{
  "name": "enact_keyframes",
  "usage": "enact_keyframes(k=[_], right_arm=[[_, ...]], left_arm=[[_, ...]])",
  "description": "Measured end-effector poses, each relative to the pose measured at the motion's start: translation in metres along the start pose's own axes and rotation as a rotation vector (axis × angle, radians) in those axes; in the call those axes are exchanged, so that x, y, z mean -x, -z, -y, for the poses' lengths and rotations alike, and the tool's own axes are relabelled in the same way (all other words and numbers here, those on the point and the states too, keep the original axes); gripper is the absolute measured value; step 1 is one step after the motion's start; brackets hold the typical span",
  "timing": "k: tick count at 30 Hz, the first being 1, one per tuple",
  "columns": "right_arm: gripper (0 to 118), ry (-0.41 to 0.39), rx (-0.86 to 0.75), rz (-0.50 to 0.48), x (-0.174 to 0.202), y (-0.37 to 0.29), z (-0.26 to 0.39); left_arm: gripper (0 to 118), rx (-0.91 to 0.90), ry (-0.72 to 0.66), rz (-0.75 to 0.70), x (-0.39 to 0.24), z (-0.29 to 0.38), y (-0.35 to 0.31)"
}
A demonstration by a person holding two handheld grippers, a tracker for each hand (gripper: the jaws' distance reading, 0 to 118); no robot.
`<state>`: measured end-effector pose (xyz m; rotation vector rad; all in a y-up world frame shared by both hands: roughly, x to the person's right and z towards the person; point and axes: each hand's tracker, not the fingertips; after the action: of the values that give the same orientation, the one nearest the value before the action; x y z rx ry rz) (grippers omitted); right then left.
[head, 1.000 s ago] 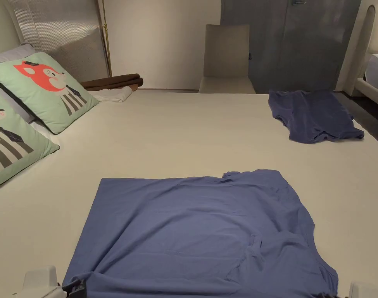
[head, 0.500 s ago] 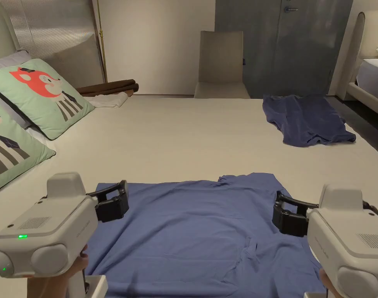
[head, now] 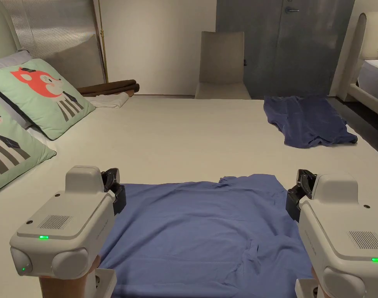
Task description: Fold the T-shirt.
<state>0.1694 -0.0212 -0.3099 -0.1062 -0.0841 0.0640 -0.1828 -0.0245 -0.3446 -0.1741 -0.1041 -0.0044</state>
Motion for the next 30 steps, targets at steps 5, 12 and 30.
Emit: enact_keyframes(k=[5, 12, 30], right_arm=[[0, 0.004, 0.018, -0.005, -0.005, 0.002, 0.003], [0, -0.026, 0.055, -0.021, -0.008, 0.001, 0.011], [0, -0.009, 0.164, -0.032, -0.013, -0.002, 0.039]], left_arm=[[0, 0.226, -0.026, 0.009, 0.025, 0.016, 0.012], [0, 0.494, -0.013, 0.001, 0.071, 0.068, 0.009], [12, 0.678, -0.136, -0.114, 0.094, 0.171, -0.013]])
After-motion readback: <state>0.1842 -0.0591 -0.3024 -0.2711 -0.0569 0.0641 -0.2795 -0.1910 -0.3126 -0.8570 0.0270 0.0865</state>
